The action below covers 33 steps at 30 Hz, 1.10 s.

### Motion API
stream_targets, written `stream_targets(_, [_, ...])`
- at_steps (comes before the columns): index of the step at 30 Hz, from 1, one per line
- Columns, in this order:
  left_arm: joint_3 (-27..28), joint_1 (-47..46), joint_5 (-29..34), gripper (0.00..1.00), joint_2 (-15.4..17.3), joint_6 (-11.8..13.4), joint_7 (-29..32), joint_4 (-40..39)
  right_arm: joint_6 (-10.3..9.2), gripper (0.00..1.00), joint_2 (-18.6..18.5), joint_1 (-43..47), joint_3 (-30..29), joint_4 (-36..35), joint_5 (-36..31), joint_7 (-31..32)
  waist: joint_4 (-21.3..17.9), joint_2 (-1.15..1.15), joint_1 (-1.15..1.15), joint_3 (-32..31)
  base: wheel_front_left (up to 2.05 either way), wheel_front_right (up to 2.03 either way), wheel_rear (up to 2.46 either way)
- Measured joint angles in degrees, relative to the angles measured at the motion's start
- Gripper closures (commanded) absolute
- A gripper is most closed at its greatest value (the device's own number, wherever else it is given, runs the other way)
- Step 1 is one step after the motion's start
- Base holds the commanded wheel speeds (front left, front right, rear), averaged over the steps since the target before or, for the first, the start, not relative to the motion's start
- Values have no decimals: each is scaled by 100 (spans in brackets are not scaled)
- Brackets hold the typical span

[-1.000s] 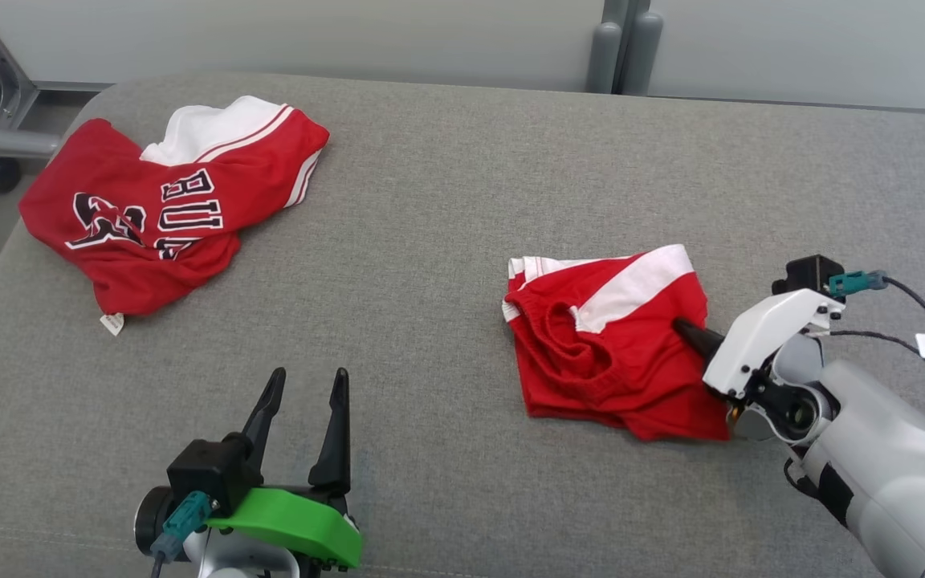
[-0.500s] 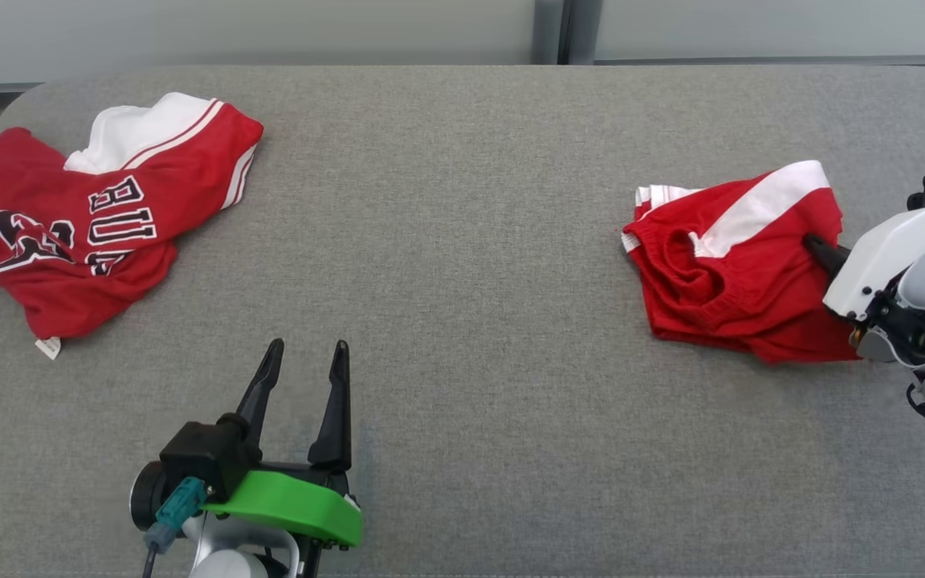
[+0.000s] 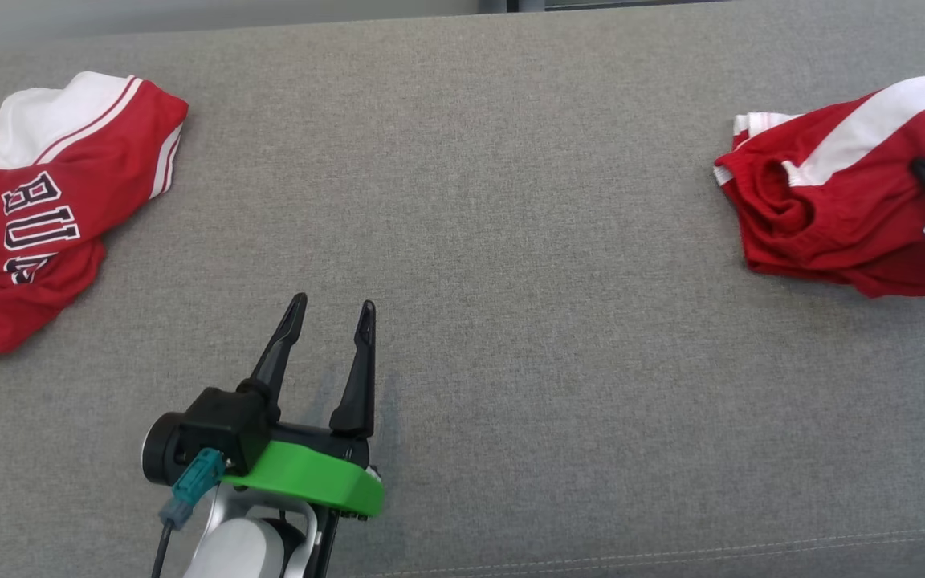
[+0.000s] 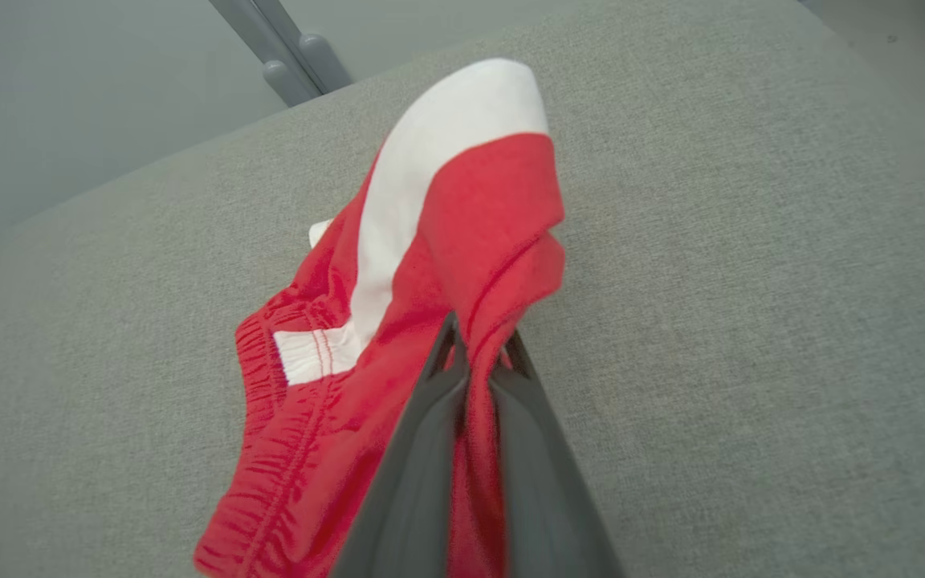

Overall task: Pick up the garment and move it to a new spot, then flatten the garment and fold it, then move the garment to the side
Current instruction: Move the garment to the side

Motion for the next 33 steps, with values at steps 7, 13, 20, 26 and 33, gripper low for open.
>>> stream_targets(7, [-155, -250, 197, 0, 18, -8, 108, -125, -92, 100, -366, -233, -7, 167, -244, -16, -20, 0, 0, 307, 0, 0, 0])
stream_targets(13, [-201, -367, 257, 0, 89, -26, 193, -204, -192, 100, -521, -422, 20, 288, -446, -176, 87, 0, 0, 498, 0, 0, 0])
stream_targets(20, [-242, -462, 389, 0, 118, -26, 300, -338, -400, 100, -579, -711, 238, 366, -918, -458, 214, 0, 0, 674, 0, 0, 0])
stream_targets(26, [-243, -465, 404, 0, 145, -26, 372, -344, -597, 98, -545, -772, 523, 456, -1329, -645, 247, 0, 0, 774, 0, 0, 0])
stream_targets(33, [-236, -466, 405, 0, 146, -26, 422, -370, -781, 0, -572, -772, 621, 751, -1526, -868, 241, 0, 0, 795, 0, 0, 0])
